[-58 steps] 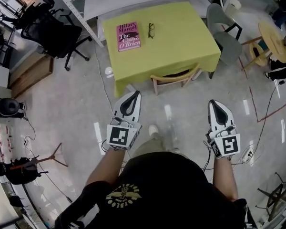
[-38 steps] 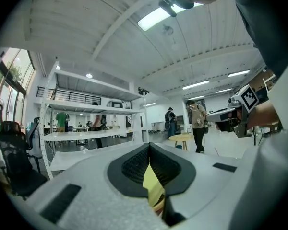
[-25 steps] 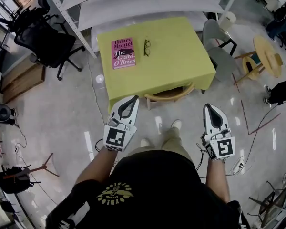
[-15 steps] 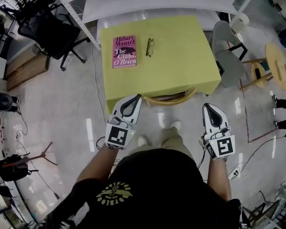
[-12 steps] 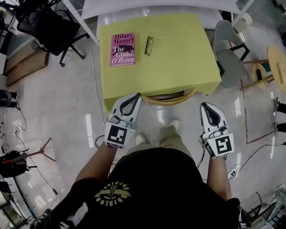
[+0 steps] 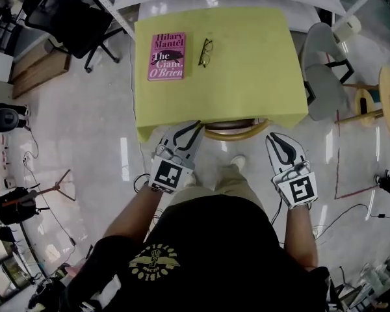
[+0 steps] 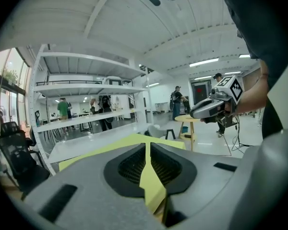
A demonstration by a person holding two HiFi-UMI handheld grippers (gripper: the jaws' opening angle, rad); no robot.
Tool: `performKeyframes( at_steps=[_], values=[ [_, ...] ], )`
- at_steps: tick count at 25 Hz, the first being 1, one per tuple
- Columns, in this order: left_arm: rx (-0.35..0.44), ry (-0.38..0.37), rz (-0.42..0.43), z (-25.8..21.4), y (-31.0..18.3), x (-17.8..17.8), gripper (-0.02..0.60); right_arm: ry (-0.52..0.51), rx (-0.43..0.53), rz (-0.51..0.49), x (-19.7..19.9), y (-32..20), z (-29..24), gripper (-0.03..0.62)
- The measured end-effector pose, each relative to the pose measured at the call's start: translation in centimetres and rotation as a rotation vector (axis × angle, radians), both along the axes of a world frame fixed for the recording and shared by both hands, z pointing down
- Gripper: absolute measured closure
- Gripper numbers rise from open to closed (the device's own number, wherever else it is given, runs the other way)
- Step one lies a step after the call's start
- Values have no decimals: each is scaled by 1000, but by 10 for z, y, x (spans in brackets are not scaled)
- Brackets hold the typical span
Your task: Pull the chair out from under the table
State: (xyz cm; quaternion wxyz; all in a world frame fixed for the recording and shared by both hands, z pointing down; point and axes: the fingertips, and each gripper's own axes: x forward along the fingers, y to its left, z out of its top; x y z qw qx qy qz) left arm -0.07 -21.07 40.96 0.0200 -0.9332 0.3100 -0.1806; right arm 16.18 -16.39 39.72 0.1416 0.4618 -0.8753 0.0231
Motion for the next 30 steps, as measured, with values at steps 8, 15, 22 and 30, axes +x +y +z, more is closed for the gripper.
performKeyframes(
  at_steps=[8, 15, 22, 30],
  values=[
    [-45, -39, 20, 13, -4, 12, 473, -21, -17, -81, 9, -17, 2, 576],
    [-70, -47, -20, 21, -5, 25, 439, -5, -47, -177, 21, -26, 11, 509],
    [-122, -94, -30, 38, 2, 40, 398, 15, -90, -298, 26, -27, 25, 447],
    [-170, -155, 0, 57, 12, 46, 377, 36, -132, -343, 21, -30, 45, 398]
  ],
)
